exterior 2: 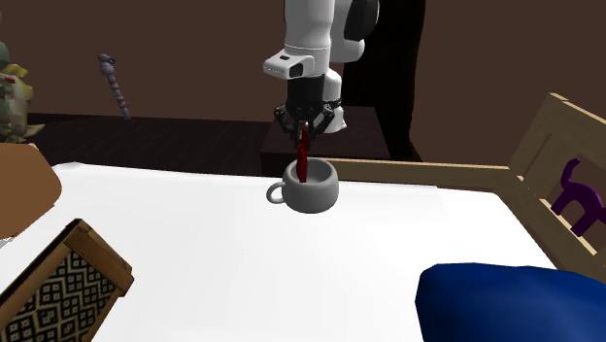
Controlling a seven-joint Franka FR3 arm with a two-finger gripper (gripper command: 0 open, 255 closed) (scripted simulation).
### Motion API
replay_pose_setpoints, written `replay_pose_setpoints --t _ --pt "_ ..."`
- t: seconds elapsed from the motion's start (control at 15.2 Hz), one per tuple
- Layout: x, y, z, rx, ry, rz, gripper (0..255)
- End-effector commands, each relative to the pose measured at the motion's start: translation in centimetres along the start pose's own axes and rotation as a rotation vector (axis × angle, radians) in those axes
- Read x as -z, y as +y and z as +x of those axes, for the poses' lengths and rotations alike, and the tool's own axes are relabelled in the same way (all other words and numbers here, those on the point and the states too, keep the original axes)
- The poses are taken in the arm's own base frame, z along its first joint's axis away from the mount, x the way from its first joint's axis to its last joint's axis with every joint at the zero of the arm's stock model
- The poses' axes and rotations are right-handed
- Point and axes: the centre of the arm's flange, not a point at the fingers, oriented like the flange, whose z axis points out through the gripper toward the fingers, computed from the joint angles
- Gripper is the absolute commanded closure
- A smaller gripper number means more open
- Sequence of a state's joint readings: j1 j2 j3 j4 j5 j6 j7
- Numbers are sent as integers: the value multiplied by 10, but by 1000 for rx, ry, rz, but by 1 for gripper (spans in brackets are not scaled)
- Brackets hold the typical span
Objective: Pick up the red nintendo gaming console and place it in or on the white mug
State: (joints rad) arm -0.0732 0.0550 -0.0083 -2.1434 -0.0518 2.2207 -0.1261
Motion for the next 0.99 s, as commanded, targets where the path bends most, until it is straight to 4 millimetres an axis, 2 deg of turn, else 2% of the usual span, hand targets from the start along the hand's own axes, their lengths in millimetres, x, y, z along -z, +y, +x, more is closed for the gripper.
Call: replay_pose_setpoints --t 0.0,0.33,0.59,0.92 --pt "-5 -1 -1 0 -12 2 0" --pt "-6 0 -1 0 -12 2 0" --pt "44 0 -1 0 -12 2 0" --pt "44 0 -1 0 -12 2 0"
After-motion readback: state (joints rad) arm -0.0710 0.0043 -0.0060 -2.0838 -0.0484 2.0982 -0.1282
